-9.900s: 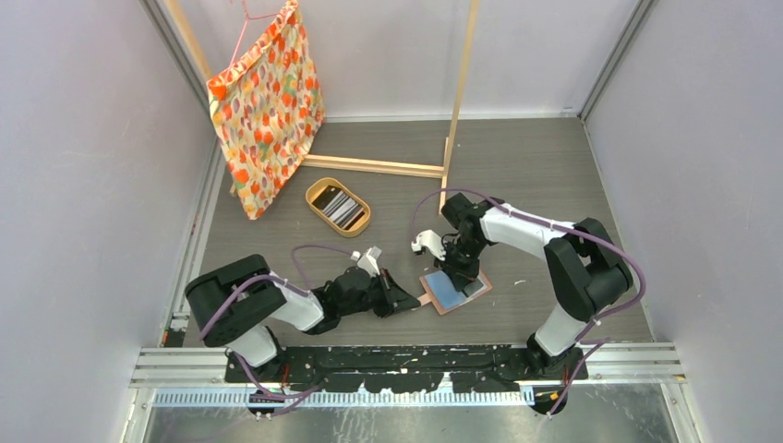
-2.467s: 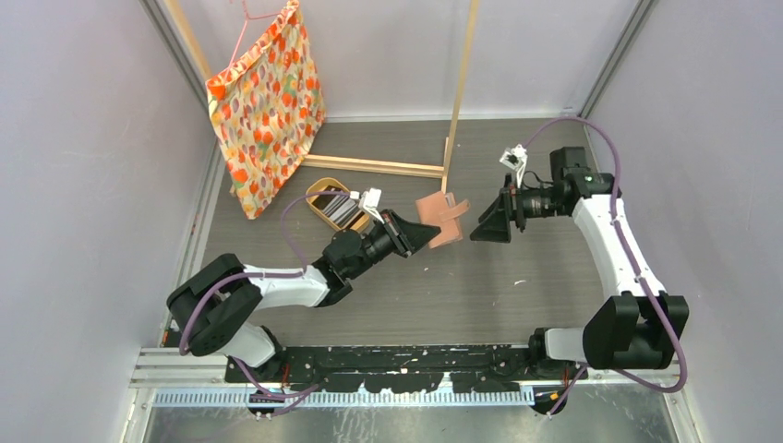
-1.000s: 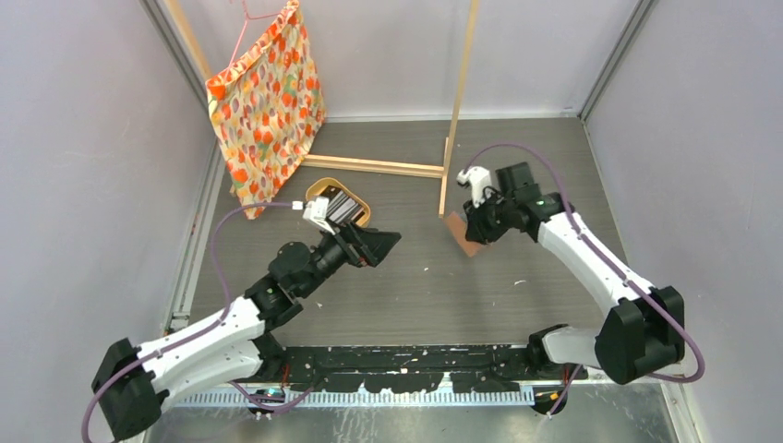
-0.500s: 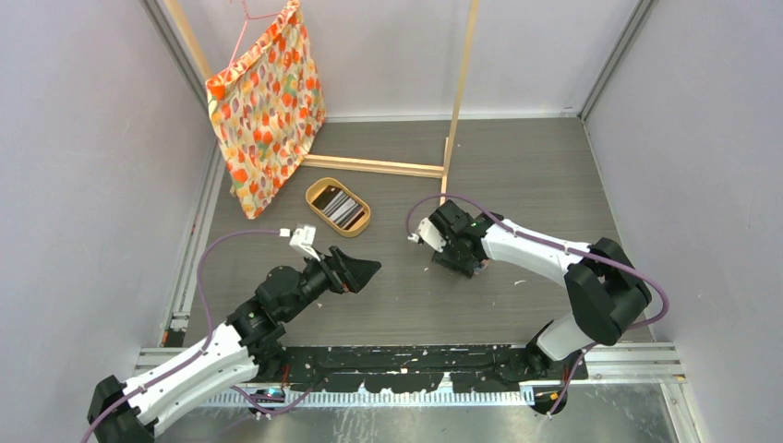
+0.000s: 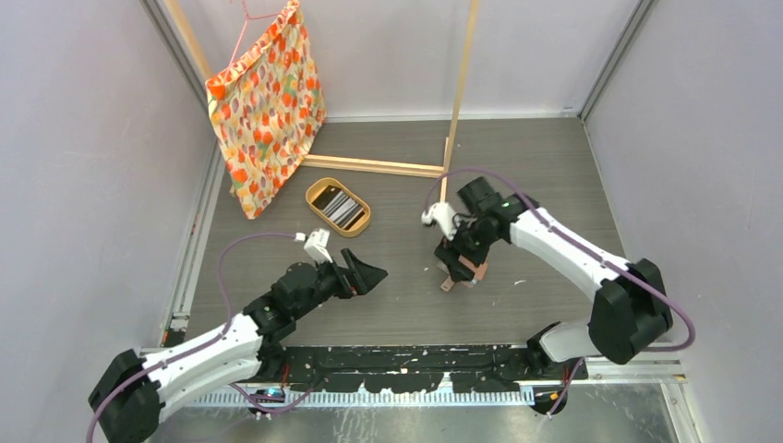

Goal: Put the credit cards into the card holder
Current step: Close the card holder at the center of the board.

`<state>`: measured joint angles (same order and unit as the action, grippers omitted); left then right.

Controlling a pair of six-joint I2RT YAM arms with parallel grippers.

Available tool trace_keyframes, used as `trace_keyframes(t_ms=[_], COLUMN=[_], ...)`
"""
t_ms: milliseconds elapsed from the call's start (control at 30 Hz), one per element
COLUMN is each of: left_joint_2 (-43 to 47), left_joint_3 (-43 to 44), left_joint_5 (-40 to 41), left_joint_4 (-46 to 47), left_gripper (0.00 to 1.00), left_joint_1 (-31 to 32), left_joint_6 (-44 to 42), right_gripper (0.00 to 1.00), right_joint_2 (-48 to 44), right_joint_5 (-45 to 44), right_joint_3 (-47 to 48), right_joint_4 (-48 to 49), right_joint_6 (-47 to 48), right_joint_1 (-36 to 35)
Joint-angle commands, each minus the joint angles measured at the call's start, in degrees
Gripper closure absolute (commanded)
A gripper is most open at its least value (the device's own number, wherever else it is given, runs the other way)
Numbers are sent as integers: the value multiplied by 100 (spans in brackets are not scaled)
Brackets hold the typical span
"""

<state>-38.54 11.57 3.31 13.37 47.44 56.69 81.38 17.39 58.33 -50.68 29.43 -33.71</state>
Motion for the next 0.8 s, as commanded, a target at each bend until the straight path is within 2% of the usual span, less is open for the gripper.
trace_keyframes(t_ms=[0,33,100,200,267,400,467,633,767], left_joint_2=[-785,-1005,-1457,-1942,-2223,-2884,-3269,-3986,-4408], left_joint_3=[245,286,383,596,771,1124,1185,1276,1420], left_joint_5=[-670,-827,-1100,-1196,-1053,-1026,-1091,-981,-643], left_joint_4=[851,1060,1333,1491,1487,1602,1876,2408,2353], left_gripper=[13,16,23,31,32,32,33,35,36], left_joint_1=[-24,-24,-9,159,408,756,800,870,927], left_joint_6=[208,209,140,-233,-615,-1460,-1512,-1024,-341], right_gripper=[27,30,56,83,93,96,96,98,98], right_joint_2=[-470,-419,-170,436,785,1363,1657,2136,2251], right_joint_5=[1359,1441,1474,1424,1351,1425,1456,1593,1429], right_joint_3=[405,420,450,597,611,726,802,944,866], right_joint_4=[-56,-11,49,-149,-287,-447,-460,-572,-443], right_joint_6=[-192,-260,-458,-473,-427,-467,-532,-629,-881], right_joint_1=[942,1122,1426,1793,1892,1921,1915,1767,1461])
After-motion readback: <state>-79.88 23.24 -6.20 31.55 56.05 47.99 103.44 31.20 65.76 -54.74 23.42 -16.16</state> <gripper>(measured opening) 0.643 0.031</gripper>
